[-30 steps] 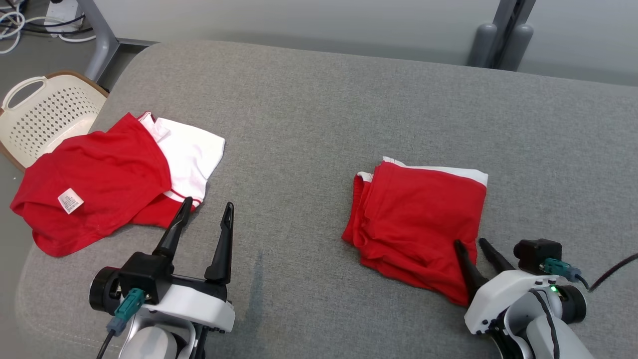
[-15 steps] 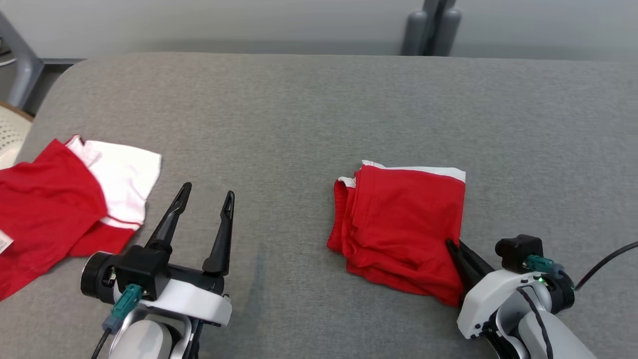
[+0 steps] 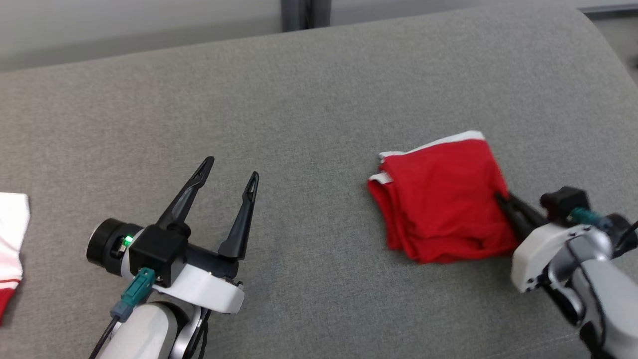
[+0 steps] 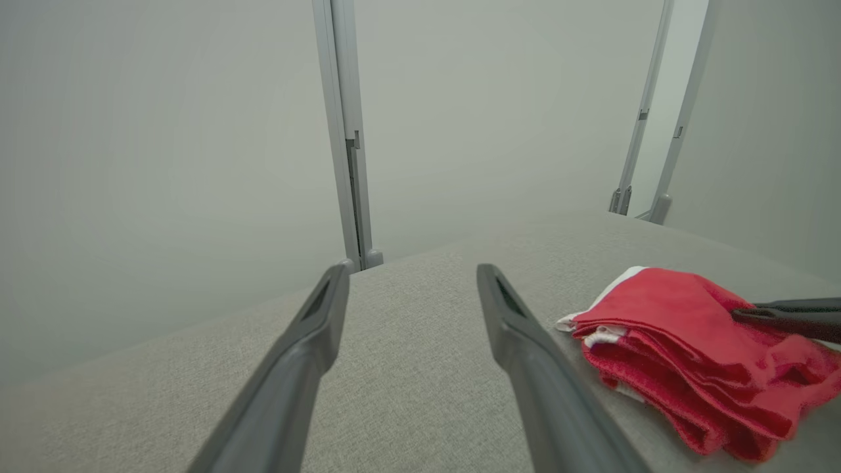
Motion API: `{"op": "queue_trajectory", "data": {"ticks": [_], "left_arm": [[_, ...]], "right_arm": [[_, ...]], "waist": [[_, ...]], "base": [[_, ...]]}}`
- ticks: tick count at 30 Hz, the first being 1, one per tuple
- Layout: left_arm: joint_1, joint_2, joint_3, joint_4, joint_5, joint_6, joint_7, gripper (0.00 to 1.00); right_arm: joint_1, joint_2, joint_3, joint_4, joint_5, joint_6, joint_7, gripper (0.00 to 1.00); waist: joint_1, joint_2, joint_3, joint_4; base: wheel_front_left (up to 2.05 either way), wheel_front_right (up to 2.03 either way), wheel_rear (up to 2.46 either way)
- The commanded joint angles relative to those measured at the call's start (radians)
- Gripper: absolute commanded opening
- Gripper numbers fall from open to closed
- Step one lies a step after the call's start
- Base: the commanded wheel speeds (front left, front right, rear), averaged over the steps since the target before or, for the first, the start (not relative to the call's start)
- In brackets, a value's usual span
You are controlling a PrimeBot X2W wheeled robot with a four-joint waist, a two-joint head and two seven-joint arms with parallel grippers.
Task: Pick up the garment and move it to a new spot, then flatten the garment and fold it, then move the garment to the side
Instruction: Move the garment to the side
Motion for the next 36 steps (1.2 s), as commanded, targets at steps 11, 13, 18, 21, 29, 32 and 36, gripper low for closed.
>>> {"op": "queue_trajectory", "data": {"ticks": [11, 13, 18, 21, 29, 32, 36], "left_arm": [[-0.146, 0.048, -0.032, -0.116, 0.059, -0.039, 0.058, 1.00], [-0.166, 0.054, -0.036, -0.132, 0.066, -0.044, 0.065, 1.00], [-0.198, 0.061, -0.050, -0.163, 0.078, -0.056, 0.078, 1.00], [-0.207, 0.067, -0.058, -0.169, 0.081, -0.062, 0.081, 1.00], [-0.209, 0.069, -0.071, -0.162, 0.077, -0.063, 0.080, 1.00], [-0.195, 0.063, -0.080, -0.154, 0.069, -0.062, 0.078, 1.00], [-0.164, 0.054, -0.087, -0.132, 0.055, -0.054, 0.065, 1.00]], "right_arm": [[-0.295, -0.232, -0.130, 0.203, 0.006, 0.000, -0.087, 0.00], [-0.338, -0.252, -0.159, 0.240, -0.004, 0.000, -0.102, 0.00], [-0.402, -0.263, -0.187, 0.303, -0.017, 0.000, -0.123, 0.00], [-0.428, -0.279, -0.184, 0.316, -0.045, 0.000, -0.136, 0.00], [-0.409, -0.236, -0.239, 0.354, -0.044, 0.000, -0.151, 1.00], [-0.377, -0.226, -0.297, 0.314, -0.062, 0.000, -0.149, 1.00], [-0.283, -0.186, -0.410, 0.219, -0.094, 0.000, -0.149, 1.00]], "waist": [[0.0000, -0.0001, 0.281, -0.041], [0.0000, -0.0001, 0.316, -0.034], [0.0000, -0.0001, 0.369, -0.025], [0.0000, -0.0001, 0.381, -0.026], [0.0000, -0.0001, 0.357, -0.037], [0.0000, -0.0001, 0.331, -0.041], [0.0000, -0.0001, 0.271, -0.043]], "base": [[0.00, 0.00, 0.00], [0.00, 0.00, 0.00], [0.00, 0.00, 0.00], [0.00, 0.00, 0.00], [0.00, 0.00, 0.00], [0.00, 0.00, 0.00], [0.00, 0.00, 0.00]]}}
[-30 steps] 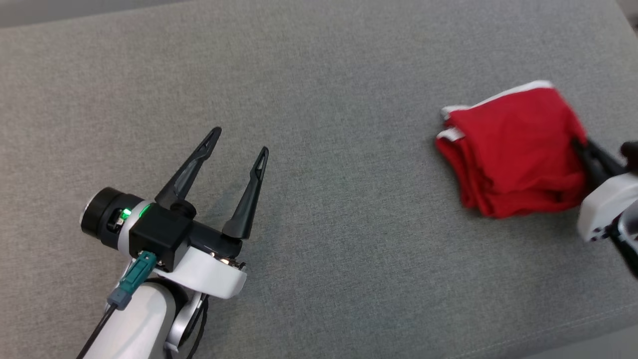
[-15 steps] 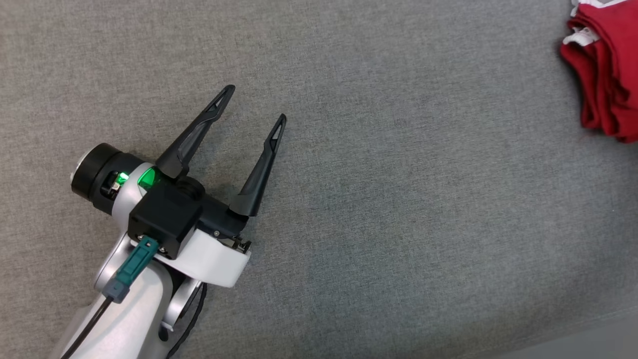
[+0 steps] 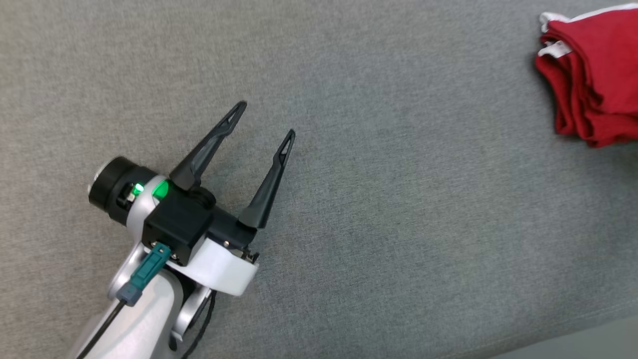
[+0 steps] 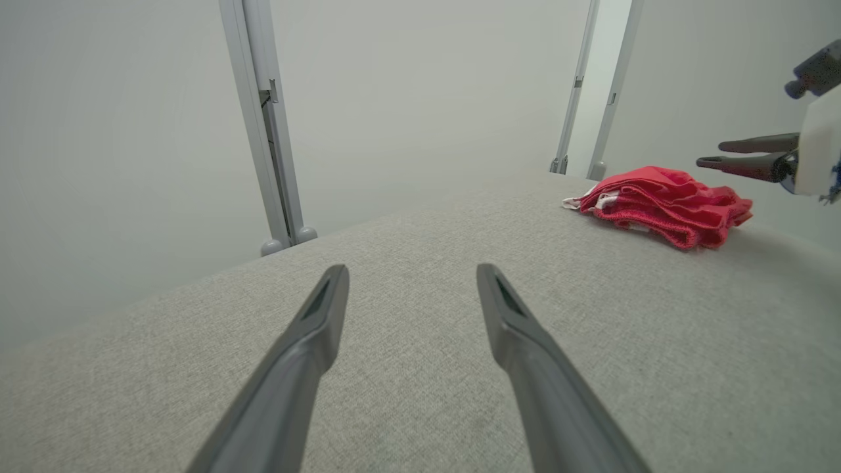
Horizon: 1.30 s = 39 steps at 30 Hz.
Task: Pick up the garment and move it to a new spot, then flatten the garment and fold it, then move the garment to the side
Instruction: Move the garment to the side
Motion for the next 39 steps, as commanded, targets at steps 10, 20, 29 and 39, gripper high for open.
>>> {"op": "queue_trajectory", "data": {"ticks": [10, 20, 29, 39], "left_arm": [[0.096, -0.029, 0.000, 0.063, -0.050, 0.036, -0.042, 1.00], [0.181, -0.055, 0.037, 0.120, -0.107, 0.088, -0.086, 1.00], [0.255, -0.055, 0.106, 0.177, -0.160, 0.137, -0.123, 1.00], [0.335, -0.035, 0.154, 0.232, -0.194, 0.155, -0.148, 1.00]], "right_arm": [[0.414, 0.279, -0.288, -0.475, -0.089, 0.000, -0.002, 1.00], [0.603, 0.435, -0.205, -0.737, -0.113, 0.000, 0.028, 1.00], [0.660, 0.454, -0.125, -0.838, -0.135, 0.000, 0.070, 1.00], [0.735, 0.456, -0.115, -0.882, -0.144, 0.000, 0.105, 1.00]], "waist": [[0.0000, 0.0000, -0.184, 0.042], [0.0000, 0.0000, -0.291, 0.139], [0.0000, 0.0000, -0.364, 0.223], [0.0000, 0.0000, -0.450, 0.252]], "base": [[0.00, 0.00, 0.00], [0.00, 0.00, 0.00], [0.00, 0.00, 0.00], [0.00, 0.00, 0.00]]}}
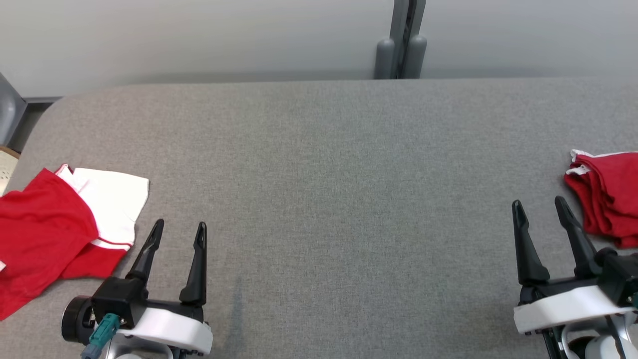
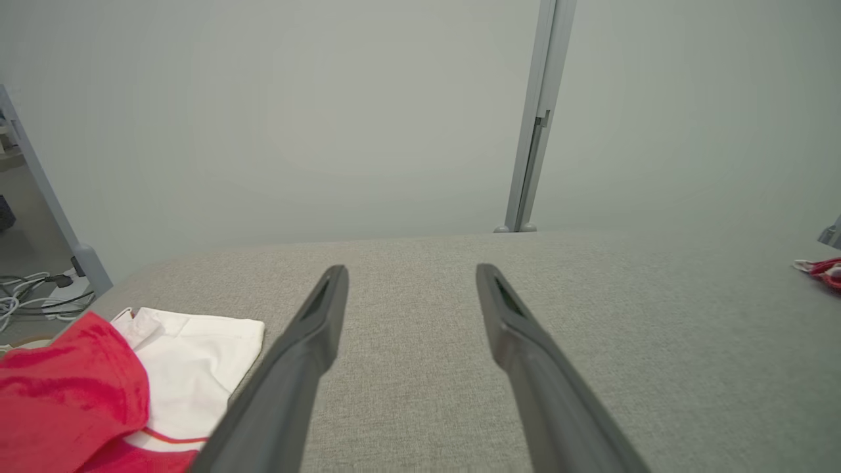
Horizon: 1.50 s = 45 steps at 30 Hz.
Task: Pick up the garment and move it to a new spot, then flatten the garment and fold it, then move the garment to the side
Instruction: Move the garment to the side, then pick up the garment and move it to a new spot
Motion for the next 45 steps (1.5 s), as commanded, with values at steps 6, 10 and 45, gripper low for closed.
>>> {"op": "queue_trajectory", "data": {"ticks": [6, 10, 45], "left_arm": [[0.048, 0.007, -0.004, 0.026, -0.013, 0.000, 0.000, 1.00], [0.069, 0.007, -0.007, 0.029, -0.021, 0.005, 0.005, 1.00], [0.031, 0.016, -0.021, 0.012, -0.035, 0.024, 0.017, 1.00]], "right_arm": [[0.077, -0.003, -0.013, -0.018, -0.005, 0.000, 0.031, 1.00], [0.110, -0.003, -0.017, -0.033, -0.002, 0.000, 0.049, 1.00], [0.169, -0.003, -0.032, -0.098, -0.008, 0.000, 0.077, 1.00]], "waist": [[0.0000, -0.0001, -0.072, -0.004], [0.0000, -0.0001, -0.101, -0.008], [0.0000, -0.0001, -0.108, 0.126]], "base": [[0.00, 0.00, 0.00], [0.00, 0.00, 0.00], [0.00, 0.00, 0.00]]}}
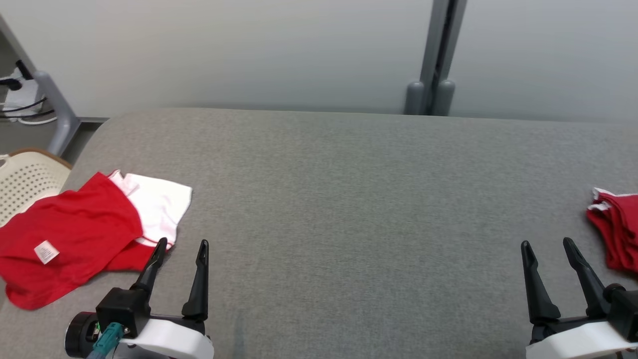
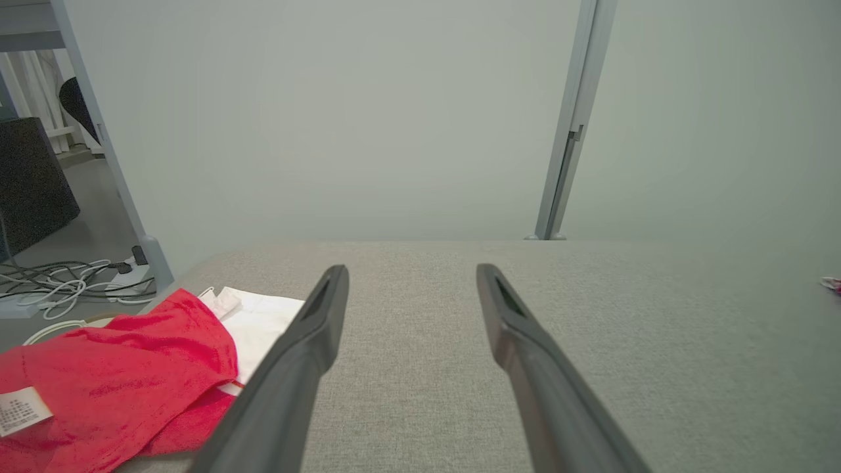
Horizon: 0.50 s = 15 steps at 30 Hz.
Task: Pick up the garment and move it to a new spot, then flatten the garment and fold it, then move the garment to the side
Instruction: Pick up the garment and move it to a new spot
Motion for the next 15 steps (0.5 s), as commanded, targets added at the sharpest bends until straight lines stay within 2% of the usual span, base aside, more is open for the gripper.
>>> {"op": "queue_trajectory", "data": {"ticks": [1, 9, 15], "left_arm": [[-0.017, 0.004, 0.007, 0.002, -0.007, 0.004, -0.007, 1.00], [-0.001, 0.011, 0.023, 0.003, -0.023, 0.005, -0.017, 1.00], [0.008, 0.017, 0.035, 0.010, -0.033, 0.010, -0.021, 1.00]], "right_arm": [[0.007, -0.003, -0.001, -0.017, -0.006, 0.000, 0.005, 1.00], [0.013, -0.003, 0.023, -0.028, -0.009, 0.000, 0.023, 1.00], [0.004, -0.003, 0.048, -0.035, -0.018, 0.000, 0.037, 1.00]], "waist": [[0.0000, -0.0001, 0.001, 0.071], [0.0000, -0.0001, -0.028, 0.234], [0.0000, -0.0001, -0.042, 0.305]], "base": [[0.00, 0.00, 0.00], [0.00, 0.00, 0.00], [0.00, 0.00, 0.00]]}}
